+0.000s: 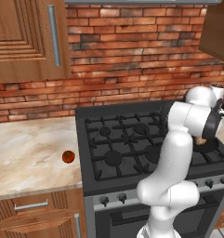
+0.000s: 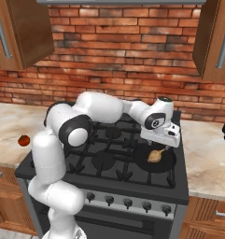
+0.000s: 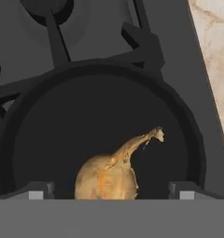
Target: Place the pan on the front right burner on the stove. Then place the tomato and the onion in the pan and turn on the front right burner.
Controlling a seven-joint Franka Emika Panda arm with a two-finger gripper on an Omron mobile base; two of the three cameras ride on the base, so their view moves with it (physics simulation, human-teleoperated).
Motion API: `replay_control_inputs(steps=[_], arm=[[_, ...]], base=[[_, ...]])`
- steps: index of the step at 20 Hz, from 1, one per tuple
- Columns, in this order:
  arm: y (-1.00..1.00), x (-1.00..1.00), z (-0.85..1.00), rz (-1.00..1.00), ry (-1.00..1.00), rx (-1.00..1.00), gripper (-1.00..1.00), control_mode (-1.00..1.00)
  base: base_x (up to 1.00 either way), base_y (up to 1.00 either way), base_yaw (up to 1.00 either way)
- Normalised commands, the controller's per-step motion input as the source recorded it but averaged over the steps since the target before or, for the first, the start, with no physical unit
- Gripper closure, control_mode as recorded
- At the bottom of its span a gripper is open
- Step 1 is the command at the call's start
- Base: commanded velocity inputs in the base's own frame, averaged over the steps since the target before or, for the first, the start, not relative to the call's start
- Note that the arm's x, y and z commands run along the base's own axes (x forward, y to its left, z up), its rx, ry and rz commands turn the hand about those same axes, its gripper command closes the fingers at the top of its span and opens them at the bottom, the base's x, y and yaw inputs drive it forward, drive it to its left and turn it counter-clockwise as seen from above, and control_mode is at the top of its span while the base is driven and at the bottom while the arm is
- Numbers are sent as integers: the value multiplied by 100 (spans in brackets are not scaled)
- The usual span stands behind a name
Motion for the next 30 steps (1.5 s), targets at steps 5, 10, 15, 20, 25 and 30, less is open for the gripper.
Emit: replay_control_inputs(steps=[5,10,15,20,25,30], arm=[[29,-18,68,0,-7,0,-100,-100],[74,-6,46,1,-3,-4,-100,-100],[89,-9,38,4,-3,-9,-100,-100],[88,-13,26,6,-2,-12,-100,-100],[82,-12,15,9,0,-9,-100,-100],[76,-10,9,9,0,-1,-100,-100]], base=[[0,0,0],[0,0,0],[0,0,0],[0,0,0],[0,0,0],[0,0,0]])
